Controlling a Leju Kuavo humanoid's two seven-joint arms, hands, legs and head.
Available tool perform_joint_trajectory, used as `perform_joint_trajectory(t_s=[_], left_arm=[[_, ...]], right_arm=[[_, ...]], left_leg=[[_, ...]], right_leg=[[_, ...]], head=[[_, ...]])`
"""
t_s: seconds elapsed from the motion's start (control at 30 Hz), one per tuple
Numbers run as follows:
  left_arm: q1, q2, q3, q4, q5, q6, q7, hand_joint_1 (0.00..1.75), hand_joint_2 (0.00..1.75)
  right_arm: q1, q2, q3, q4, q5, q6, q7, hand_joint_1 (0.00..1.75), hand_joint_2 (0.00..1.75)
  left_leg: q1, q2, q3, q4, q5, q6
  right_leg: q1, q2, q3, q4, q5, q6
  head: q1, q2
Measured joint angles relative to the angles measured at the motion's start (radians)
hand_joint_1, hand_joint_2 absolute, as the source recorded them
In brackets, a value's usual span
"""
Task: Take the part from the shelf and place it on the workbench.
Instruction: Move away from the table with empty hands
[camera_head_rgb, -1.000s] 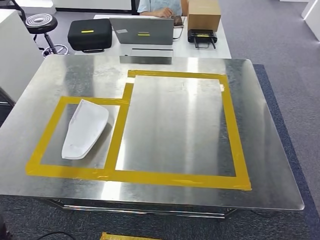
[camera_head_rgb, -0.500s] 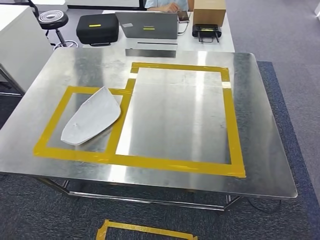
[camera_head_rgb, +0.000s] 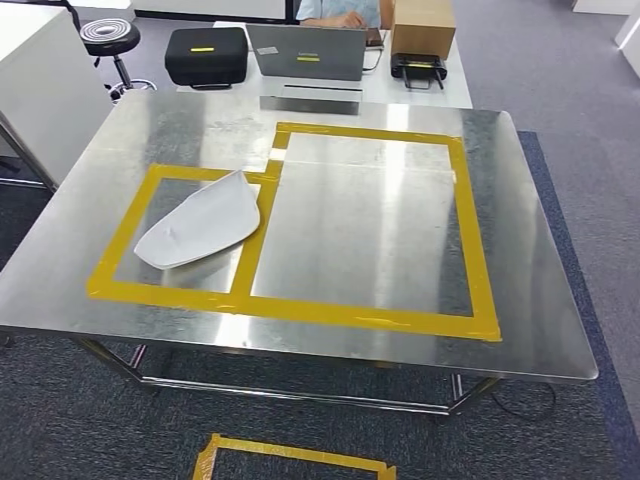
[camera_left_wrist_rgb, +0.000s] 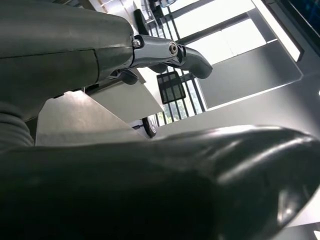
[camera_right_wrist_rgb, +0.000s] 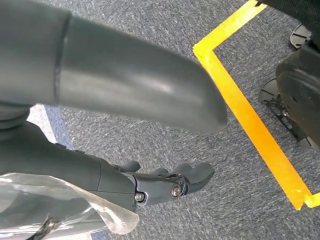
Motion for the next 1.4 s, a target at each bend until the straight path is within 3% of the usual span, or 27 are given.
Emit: perform_joint_trajectory(t_s=[0.13, 0.27, 0.4, 0.47, 0.5, 0.6, 0.63, 1.1, 1.23, 1.4], left_arm=[[0.002, -0.003, 0.0, 0.0, 0.014, 0.001, 0.003, 0.0, 0.0], [0.004, -0.01, 0.0, 0.0, 0.02, 0.001, 0.003, 0.0, 1.75], [0.006, -0.015, 0.0, 0.0, 0.02, 0.001, 0.004, 0.0, 1.75], [0.007, -0.015, 0.0, 0.0, 0.02, 0.001, 0.007, 0.0, 1.75], [0.008, -0.015, 0.0, 0.0, 0.02, 0.0, 0.012, 0.0, 1.31], [0.013, -0.014, 0.0, 0.0, 0.01, -0.002, 0.027, 0.0, 0.0], [0.014, -0.013, 0.0, 0.0, 0.004, -0.002, 0.026, 0.0, 0.0], [0.017, -0.015, 0.0, 0.0, 0.004, 0.001, 0.013, 0.0, 0.0], [0.018, -0.015, 0.0, 0.0, 0.006, -0.002, 0.024, 0.0, 1.75], [0.032, 0.004, -0.007, 0.0, -0.012, -0.005, 0.067, 0.0, 1.75]], right_arm=[[0.0, -0.002, 0.0, -0.008, -0.002, 0.002, 0.004, 0.0, 0.0], [0.0, -0.003, 0.0, -0.011, 0.0, 0.002, 0.013, 0.0, 0.0], [0.0, -0.003, 0.0, -0.014, 0.005, 0.001, 0.019, 0.0, 1.75], [0.0, -0.004, 0.0, -0.015, 0.036, 0.0, 0.035, 0.0, 1.75], [0.0, -0.004, 0.0, -0.015, 0.057, -0.003, 0.047, 0.0, 1.75], [0.0, -0.004, 0.0, -0.015, 0.08, -0.016, 0.067, 0.0, 0.44], [0.0, -0.005, 0.0, -0.016, 0.072, -0.019, 0.062, 0.0, 0.0], [0.0, -0.01, 0.0, -0.025, 0.008, 0.02, 0.007, 0.0, 0.0], [0.0, -0.01, 0.0, -0.025, 0.014, 0.015, 0.013, 0.0, 1.75], [0.0, -0.01, 0.0, -0.027, 0.074, -0.01, 0.075, 0.0, 1.75]], left_leg=[[-0.001, 0.0, -0.001, 0.0, 0.0, 0.001], [-0.001, 0.0, -0.002, 0.0, 0.0, 0.001], [-0.001, 0.0, -0.003, 0.0, 0.0, 0.001], [-0.001, 0.0, -0.003, 0.0, 0.0, 0.001], [-0.001, 0.0, -0.003, 0.0, 0.0, 0.001], [-0.001, 0.0, -0.003, 0.0, 0.001, 0.001], [-0.001, 0.0, -0.003, 0.0, 0.001, 0.001], [-0.001, 0.0, -0.003, 0.0, 0.001, 0.001], [-0.001, 0.0, -0.003, 0.0, 0.001, 0.001], [-0.001, 0.0, -0.004, 0.0, 0.001, 0.001]], right_leg=[[-0.001, 0.0, -0.001, 0.0, 0.001, 0.001], [-0.001, 0.0, -0.003, 0.0, 0.001, 0.001], [-0.001, 0.0, -0.004, 0.0, 0.0, 0.001], [0.0, 0.0, -0.004, 0.0, 0.001, 0.001], [0.0, 0.0, -0.004, 0.0, 0.001, 0.001], [0.0, 0.0, -0.004, 0.0, 0.001, 0.001], [0.0, 0.0, -0.004, 0.0, 0.001, 0.001], [-0.001, 0.0, -0.004, 0.0, 0.001, 0.001], [-0.001, 0.0, -0.004, 0.0, 0.001, 0.001], [0.0, 0.0, -0.004, 0.0, 0.001, 0.001]], head=[[0.0, 0.0], [0.0, 0.0], [-0.001, 0.0], [0.0, 0.0], [0.0, 0.0], [0.0, 0.0], [0.0, 0.0], [-0.001, 0.0], [0.0, 0.0], [0.0, 0.0]])
